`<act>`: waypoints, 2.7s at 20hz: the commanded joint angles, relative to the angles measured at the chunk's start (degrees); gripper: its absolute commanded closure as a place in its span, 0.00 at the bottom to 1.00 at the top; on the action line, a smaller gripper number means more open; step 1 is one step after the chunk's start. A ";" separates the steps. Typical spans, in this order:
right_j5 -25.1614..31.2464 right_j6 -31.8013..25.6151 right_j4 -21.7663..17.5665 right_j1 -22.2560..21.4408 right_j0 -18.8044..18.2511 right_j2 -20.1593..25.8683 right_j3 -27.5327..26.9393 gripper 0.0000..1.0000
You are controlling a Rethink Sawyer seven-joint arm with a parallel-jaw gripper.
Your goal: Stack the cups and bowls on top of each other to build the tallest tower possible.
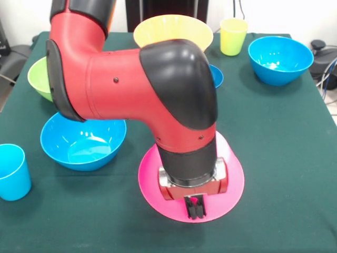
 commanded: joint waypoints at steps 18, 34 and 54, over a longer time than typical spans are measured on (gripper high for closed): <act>6.54 -21.74 -3.24 -3.34 -3.13 0.75 11.44 1.00; 9.66 -23.08 -2.54 -2.97 -3.64 1.30 12.73 1.00; 13.38 -23.98 -2.54 -1.98 -3.52 2.38 11.31 1.00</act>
